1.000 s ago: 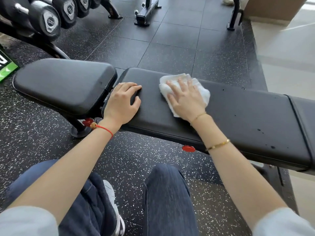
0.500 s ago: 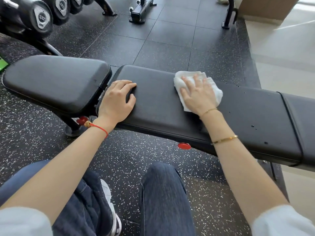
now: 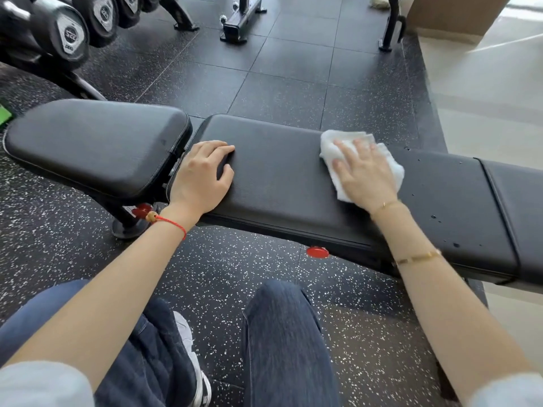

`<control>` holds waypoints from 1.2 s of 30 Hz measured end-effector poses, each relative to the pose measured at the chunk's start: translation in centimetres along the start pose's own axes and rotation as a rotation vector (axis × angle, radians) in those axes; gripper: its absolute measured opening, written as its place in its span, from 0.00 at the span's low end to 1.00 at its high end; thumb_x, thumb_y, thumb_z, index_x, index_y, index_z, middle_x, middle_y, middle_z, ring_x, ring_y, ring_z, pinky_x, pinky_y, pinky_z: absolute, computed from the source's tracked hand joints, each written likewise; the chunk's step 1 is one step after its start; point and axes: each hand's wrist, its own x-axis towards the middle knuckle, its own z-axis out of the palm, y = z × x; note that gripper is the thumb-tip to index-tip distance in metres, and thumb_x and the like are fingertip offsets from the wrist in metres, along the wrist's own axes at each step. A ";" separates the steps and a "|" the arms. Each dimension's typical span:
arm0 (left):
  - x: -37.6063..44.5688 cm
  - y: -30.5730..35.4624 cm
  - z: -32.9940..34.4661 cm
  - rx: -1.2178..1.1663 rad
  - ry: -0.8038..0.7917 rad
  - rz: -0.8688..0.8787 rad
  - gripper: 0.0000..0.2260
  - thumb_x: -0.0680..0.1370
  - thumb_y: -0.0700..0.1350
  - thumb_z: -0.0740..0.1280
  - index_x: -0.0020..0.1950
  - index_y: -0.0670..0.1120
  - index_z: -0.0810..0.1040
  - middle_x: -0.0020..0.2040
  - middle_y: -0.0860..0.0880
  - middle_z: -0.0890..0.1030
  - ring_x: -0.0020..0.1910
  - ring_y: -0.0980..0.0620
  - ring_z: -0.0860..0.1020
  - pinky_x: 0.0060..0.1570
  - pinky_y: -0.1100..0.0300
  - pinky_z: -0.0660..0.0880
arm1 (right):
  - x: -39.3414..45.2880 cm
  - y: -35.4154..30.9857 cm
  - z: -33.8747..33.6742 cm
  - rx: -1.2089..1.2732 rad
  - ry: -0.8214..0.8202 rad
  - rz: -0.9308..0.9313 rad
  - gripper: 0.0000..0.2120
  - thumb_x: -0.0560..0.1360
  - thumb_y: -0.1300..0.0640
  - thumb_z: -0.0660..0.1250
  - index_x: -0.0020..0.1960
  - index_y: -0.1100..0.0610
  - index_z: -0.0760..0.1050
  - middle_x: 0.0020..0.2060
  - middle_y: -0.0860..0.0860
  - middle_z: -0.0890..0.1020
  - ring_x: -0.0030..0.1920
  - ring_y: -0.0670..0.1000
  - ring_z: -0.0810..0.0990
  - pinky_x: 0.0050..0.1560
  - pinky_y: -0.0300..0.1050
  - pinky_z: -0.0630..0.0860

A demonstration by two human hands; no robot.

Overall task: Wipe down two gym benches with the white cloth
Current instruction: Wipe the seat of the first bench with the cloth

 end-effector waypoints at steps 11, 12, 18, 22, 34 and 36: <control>0.0 0.1 -0.1 0.001 -0.002 0.003 0.17 0.78 0.44 0.63 0.67 0.45 0.76 0.66 0.47 0.77 0.67 0.46 0.71 0.72 0.52 0.65 | -5.1 -6.4 0.7 0.103 -0.004 -0.355 0.25 0.81 0.41 0.48 0.77 0.42 0.58 0.77 0.52 0.61 0.78 0.59 0.54 0.79 0.55 0.48; 0.0 0.0 -0.2 -0.002 -0.003 0.004 0.17 0.78 0.44 0.63 0.67 0.45 0.76 0.66 0.47 0.77 0.67 0.46 0.71 0.72 0.52 0.66 | -5.5 -5.1 0.6 0.116 0.010 -0.347 0.25 0.81 0.41 0.48 0.77 0.42 0.60 0.77 0.53 0.62 0.78 0.59 0.56 0.79 0.53 0.48; 0.0 0.2 -0.1 0.006 -0.001 -0.004 0.18 0.78 0.44 0.63 0.68 0.45 0.76 0.66 0.47 0.77 0.67 0.47 0.70 0.72 0.52 0.66 | 1.2 2.4 -0.7 0.011 -0.010 0.066 0.24 0.83 0.44 0.48 0.77 0.48 0.60 0.76 0.58 0.62 0.77 0.60 0.56 0.77 0.54 0.48; 0.0 0.3 0.0 0.016 0.006 -0.008 0.17 0.78 0.44 0.63 0.67 0.45 0.76 0.65 0.47 0.77 0.67 0.47 0.71 0.71 0.53 0.66 | 3.0 -3.4 0.0 0.027 -0.041 -0.013 0.23 0.83 0.44 0.48 0.77 0.46 0.57 0.76 0.57 0.61 0.77 0.61 0.54 0.76 0.57 0.49; 0.2 0.1 0.2 0.041 0.016 0.014 0.17 0.77 0.43 0.62 0.65 0.44 0.76 0.63 0.47 0.77 0.65 0.45 0.72 0.70 0.52 0.67 | 2.9 1.2 0.1 0.020 -0.033 0.061 0.24 0.83 0.45 0.48 0.78 0.45 0.56 0.77 0.56 0.59 0.78 0.60 0.52 0.77 0.55 0.47; 0.2 0.1 0.2 0.049 0.016 0.014 0.17 0.77 0.43 0.62 0.64 0.44 0.76 0.63 0.47 0.77 0.64 0.45 0.72 0.70 0.52 0.67 | 4.1 -1.7 0.3 0.004 -0.028 0.031 0.24 0.83 0.45 0.48 0.78 0.46 0.57 0.76 0.57 0.61 0.77 0.61 0.55 0.76 0.57 0.51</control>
